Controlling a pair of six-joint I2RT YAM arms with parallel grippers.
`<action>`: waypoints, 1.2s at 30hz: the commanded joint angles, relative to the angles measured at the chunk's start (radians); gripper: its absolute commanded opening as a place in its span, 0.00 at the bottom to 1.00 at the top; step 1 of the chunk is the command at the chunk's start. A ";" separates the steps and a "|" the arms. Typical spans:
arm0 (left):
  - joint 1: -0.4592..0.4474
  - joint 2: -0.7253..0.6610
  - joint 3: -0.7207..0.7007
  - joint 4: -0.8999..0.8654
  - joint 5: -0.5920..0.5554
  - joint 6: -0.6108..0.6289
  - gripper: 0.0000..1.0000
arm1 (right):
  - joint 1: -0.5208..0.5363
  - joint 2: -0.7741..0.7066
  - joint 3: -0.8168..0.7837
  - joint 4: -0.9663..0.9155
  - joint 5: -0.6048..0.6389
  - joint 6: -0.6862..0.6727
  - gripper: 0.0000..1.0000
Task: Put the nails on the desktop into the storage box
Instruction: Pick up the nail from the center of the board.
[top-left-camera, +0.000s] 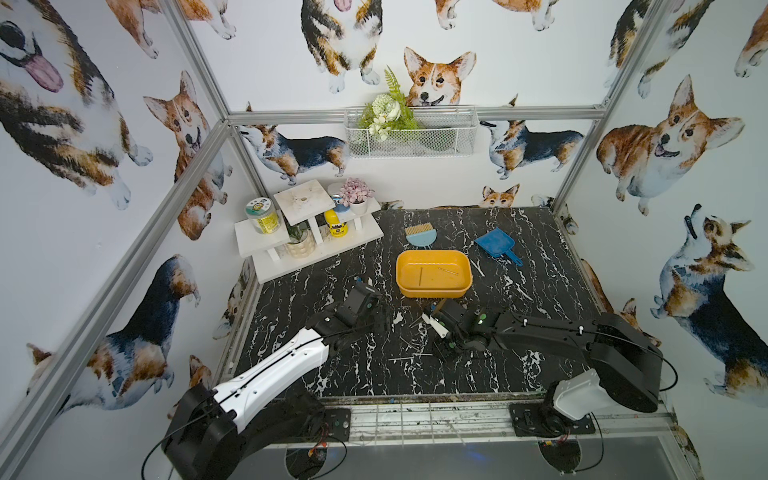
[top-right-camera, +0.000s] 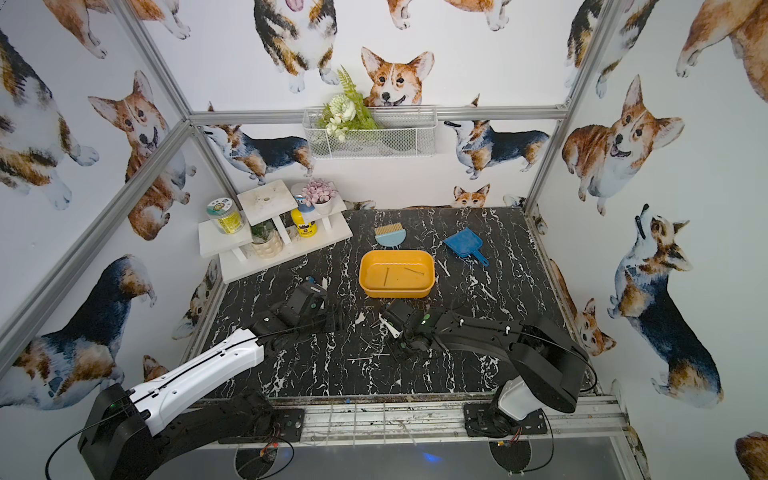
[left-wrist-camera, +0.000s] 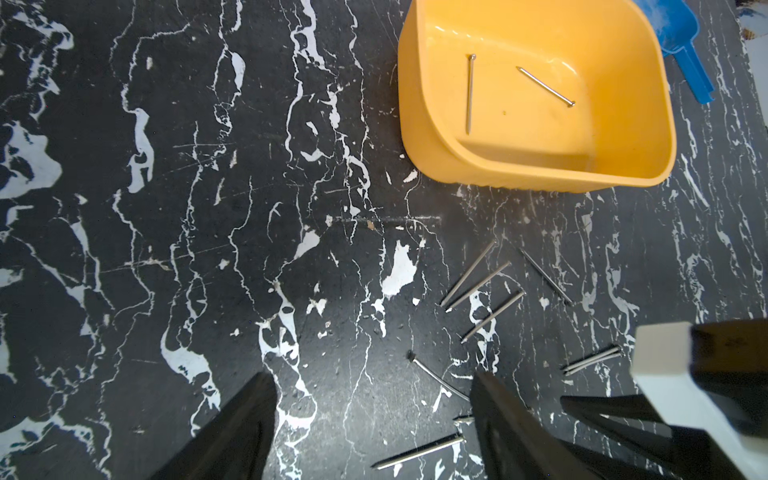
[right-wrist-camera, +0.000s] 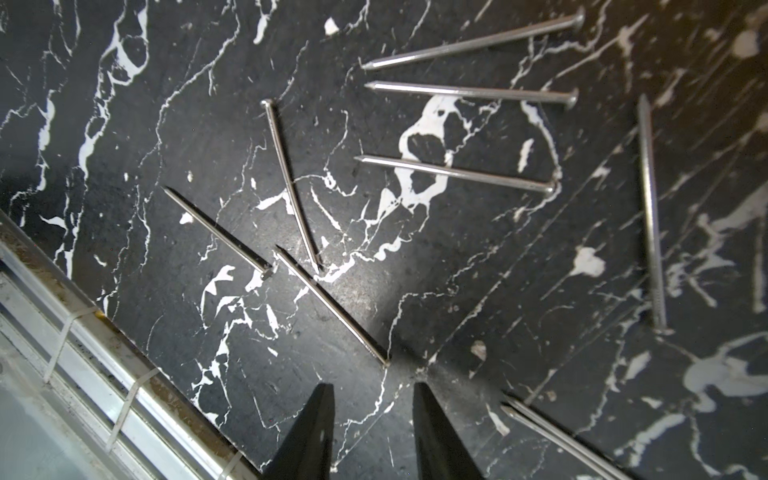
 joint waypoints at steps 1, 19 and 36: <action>0.001 -0.001 0.005 0.000 -0.010 0.000 0.79 | 0.006 0.010 0.007 0.007 -0.003 0.010 0.35; 0.006 -0.013 -0.008 0.000 -0.006 0.003 0.79 | 0.041 0.052 0.010 0.009 0.007 0.030 0.32; 0.014 -0.044 -0.033 -0.004 0.001 0.005 0.79 | 0.044 0.115 0.057 -0.028 0.055 0.047 0.29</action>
